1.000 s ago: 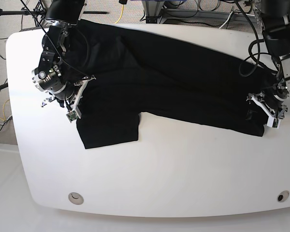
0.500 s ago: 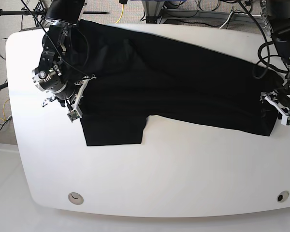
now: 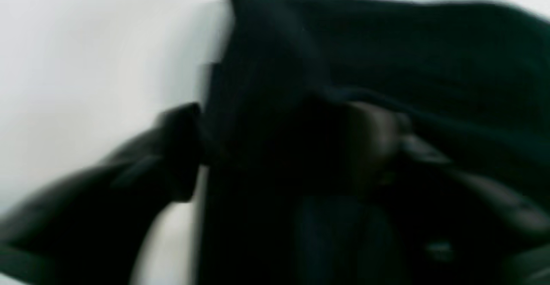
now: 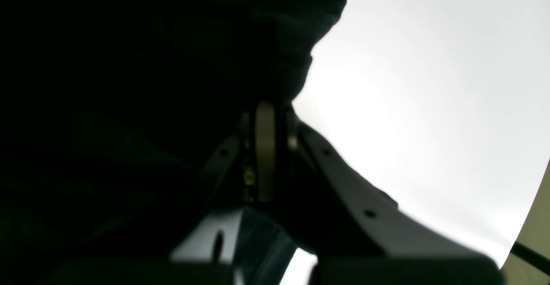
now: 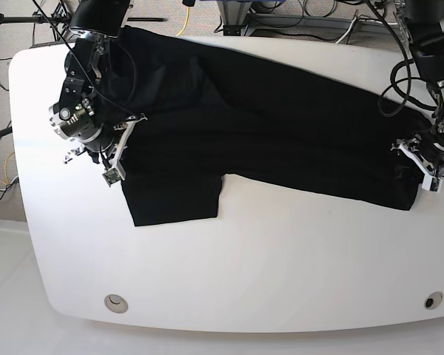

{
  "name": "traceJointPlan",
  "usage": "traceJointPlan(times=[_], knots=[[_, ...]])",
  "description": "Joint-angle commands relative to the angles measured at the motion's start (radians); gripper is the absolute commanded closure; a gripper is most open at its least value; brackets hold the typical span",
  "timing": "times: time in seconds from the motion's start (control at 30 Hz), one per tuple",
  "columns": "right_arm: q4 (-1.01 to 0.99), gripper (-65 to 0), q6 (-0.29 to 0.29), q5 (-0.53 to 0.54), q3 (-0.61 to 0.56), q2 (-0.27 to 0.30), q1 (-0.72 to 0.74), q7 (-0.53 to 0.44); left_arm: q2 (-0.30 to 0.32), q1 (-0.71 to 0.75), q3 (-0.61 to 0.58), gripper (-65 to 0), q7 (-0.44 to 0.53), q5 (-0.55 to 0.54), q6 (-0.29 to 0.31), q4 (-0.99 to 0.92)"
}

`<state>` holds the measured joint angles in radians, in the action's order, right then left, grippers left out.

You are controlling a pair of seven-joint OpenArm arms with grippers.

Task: Fold the T-shirt properly
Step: 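Hold the folded hem with both grippers, adjusting the left gripper's grip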

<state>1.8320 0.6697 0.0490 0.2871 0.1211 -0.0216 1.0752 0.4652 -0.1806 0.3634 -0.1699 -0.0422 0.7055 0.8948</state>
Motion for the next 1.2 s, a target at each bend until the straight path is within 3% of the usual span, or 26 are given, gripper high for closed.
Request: traceJointPlan(times=[0.0,0.17,0.27,0.43,1.17], knots=[[0.022,0.0,-0.004,0.007,0.003,0.007,0.01,-0.02,0.021,-0.016,0.008,-23.2,0.032,-0.022,-0.007,0.044],[0.027,0.0,-0.007,0.004,0.002,0.009,0.013,-0.026,0.021,-0.006,0.014,-4.9,-0.005,-0.034,-0.007,0.097],[0.028,0.0,-0.007,0.004,0.002,0.008,0.012,-0.029,0.023,-0.004,0.013,0.0,-0.044,-0.035,-0.007,0.123],[0.031,0.0,-0.009,0.005,0.002,0.005,0.01,-0.034,0.028,-0.001,0.021,0.0,-0.083,-0.041,-0.007,0.158],[0.021,0.0,0.002,0.003,0.004,0.009,0.019,-0.034,0.029,-0.031,0.093,0.0,-0.088,-0.038,-0.007,0.074]])
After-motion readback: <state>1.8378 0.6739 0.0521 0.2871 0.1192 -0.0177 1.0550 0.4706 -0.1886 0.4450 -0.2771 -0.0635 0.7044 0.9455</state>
